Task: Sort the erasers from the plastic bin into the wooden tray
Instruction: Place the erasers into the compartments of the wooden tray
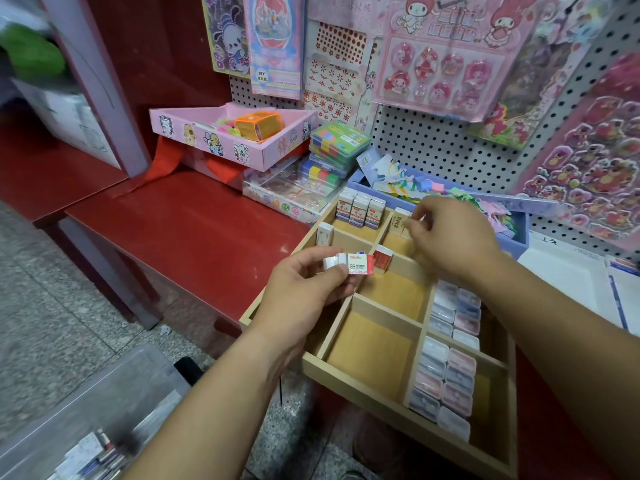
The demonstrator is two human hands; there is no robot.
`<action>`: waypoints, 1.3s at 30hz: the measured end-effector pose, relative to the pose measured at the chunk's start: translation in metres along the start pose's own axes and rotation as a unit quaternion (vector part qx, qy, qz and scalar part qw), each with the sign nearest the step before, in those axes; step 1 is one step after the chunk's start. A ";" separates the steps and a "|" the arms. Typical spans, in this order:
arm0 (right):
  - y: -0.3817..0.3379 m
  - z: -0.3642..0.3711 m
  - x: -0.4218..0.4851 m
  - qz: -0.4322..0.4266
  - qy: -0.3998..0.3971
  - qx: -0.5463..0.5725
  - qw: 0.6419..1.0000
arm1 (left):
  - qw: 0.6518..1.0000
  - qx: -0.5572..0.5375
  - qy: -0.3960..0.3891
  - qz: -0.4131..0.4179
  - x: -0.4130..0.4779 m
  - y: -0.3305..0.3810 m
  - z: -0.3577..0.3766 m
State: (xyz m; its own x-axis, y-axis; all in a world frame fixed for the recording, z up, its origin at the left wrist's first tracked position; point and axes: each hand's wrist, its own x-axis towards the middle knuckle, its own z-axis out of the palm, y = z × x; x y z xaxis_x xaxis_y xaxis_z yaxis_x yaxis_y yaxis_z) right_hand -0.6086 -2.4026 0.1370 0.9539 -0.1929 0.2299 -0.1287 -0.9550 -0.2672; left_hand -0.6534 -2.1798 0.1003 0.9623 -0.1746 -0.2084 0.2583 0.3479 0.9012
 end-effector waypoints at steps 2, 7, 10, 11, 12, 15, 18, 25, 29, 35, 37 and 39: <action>-0.017 -0.011 -0.023 0.003 -0.065 0.149 0.987 | 1.000 -0.011 0.004 0.001 0.000 0.000 0.002; -0.043 -0.015 -0.061 0.033 -0.160 0.328 0.930 | 1.000 -0.022 0.005 0.003 0.000 0.000 0.003; -0.045 -0.011 -0.066 0.070 -0.150 0.393 0.904 | 1.000 -0.025 0.000 0.006 0.001 0.000 0.002; -0.045 -0.010 -0.067 0.081 -0.146 0.411 0.896 | 1.000 -0.025 -0.001 0.008 0.000 0.000 0.002; -0.044 -0.008 -0.068 0.088 -0.145 0.425 0.889 | 1.000 -0.023 -0.002 0.010 0.000 0.001 0.002; -0.040 -0.007 -0.066 0.107 -0.135 0.466 0.868 | 1.000 -0.013 0.000 0.015 -0.001 0.001 0.003; -0.024 -0.014 -0.058 0.144 -0.084 0.486 0.858 | 1.000 -0.001 0.001 0.016 0.000 -0.001 0.002; 0.002 -0.007 -0.050 0.090 -0.065 0.195 0.975 | 1.000 0.010 0.010 0.009 0.002 -0.002 0.000; -0.005 0.005 -0.049 0.038 -0.050 0.060 0.996 | 1.000 0.021 0.007 0.008 0.002 -0.003 0.000; -0.010 0.020 -0.047 -0.002 -0.012 -0.004 1.000 | 1.000 0.026 0.003 0.007 0.002 -0.002 -0.001; -0.010 0.021 -0.047 -0.006 -0.008 -0.004 1.000 | 0.999 0.031 0.003 0.009 0.003 -0.003 -0.001; -0.009 0.020 -0.048 -0.005 -0.012 0.006 1.000 | 0.999 0.033 0.001 0.012 0.003 -0.004 -0.001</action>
State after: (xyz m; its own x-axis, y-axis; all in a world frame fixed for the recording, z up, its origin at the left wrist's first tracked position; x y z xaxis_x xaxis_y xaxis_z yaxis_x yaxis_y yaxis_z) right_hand -0.6476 -2.3804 0.1098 0.9613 -0.1774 0.2109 -0.1157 -0.9543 -0.2755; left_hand -0.6517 -2.1805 0.0959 0.9681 -0.1655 -0.1879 0.2300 0.2910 0.9287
